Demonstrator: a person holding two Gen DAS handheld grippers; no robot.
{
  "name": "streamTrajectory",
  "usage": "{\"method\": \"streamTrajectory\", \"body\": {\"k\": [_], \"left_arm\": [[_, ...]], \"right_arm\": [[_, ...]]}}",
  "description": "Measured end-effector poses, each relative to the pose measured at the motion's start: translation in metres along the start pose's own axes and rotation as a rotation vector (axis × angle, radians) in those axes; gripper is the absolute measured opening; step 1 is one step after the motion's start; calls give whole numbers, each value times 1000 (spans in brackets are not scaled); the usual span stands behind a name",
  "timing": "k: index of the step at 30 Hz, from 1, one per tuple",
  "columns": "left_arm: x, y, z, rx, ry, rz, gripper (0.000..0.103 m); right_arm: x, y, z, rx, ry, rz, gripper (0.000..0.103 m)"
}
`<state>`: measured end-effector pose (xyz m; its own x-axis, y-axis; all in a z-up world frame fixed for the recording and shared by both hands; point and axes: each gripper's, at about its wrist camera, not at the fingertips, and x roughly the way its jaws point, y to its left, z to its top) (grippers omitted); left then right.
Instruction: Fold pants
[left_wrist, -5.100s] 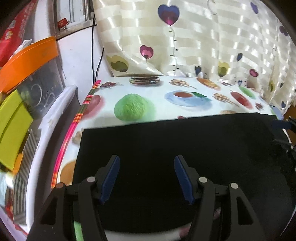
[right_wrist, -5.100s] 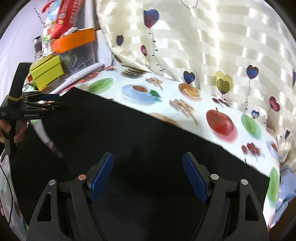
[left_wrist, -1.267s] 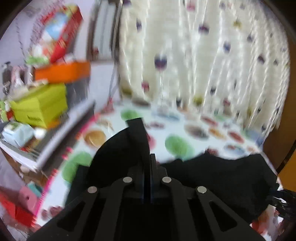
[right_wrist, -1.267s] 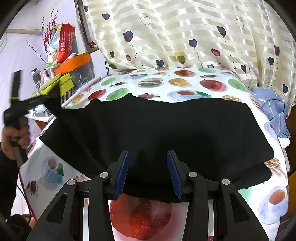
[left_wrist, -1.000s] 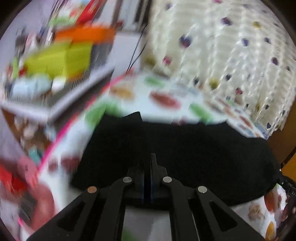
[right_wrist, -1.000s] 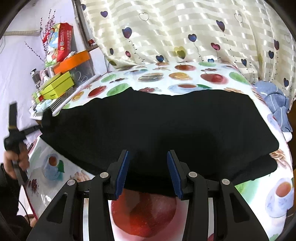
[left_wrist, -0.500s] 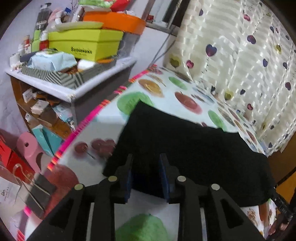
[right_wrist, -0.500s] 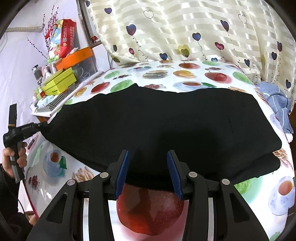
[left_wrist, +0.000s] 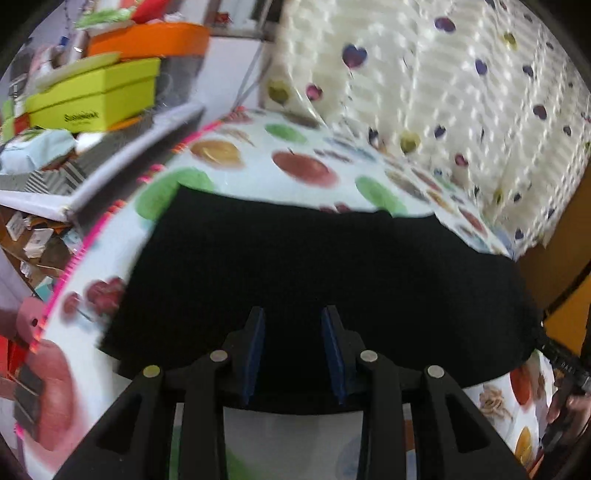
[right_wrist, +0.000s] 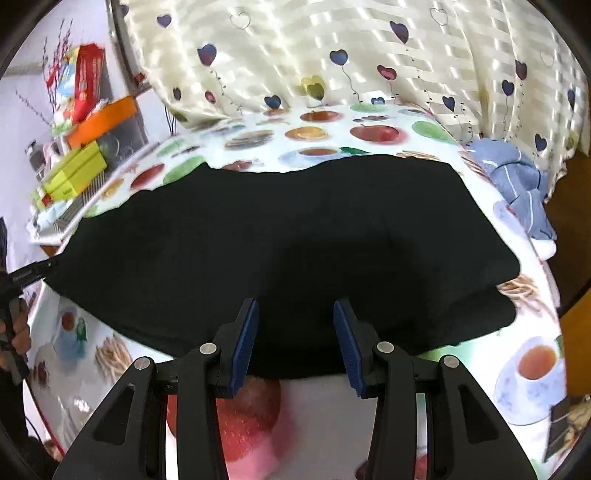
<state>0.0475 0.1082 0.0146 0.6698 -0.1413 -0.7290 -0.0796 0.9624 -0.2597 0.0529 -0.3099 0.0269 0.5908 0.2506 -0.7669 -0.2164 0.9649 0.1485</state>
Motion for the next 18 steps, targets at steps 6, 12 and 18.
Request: {"method": "streamTrajectory", "body": {"k": [6, 12, 18], "left_arm": [[-5, -26, -9, 73, -4, -33, 34], [2, -44, -14, 117, 17, -49, 34], [3, -43, -15, 99, 24, -57, 34]], "right_arm": [[-12, -14, -10, 25, 1, -42, 44], [-40, -59, -11, 217, -98, -90, 44], [-38, -103, -5, 358, -112, -121, 44]]}}
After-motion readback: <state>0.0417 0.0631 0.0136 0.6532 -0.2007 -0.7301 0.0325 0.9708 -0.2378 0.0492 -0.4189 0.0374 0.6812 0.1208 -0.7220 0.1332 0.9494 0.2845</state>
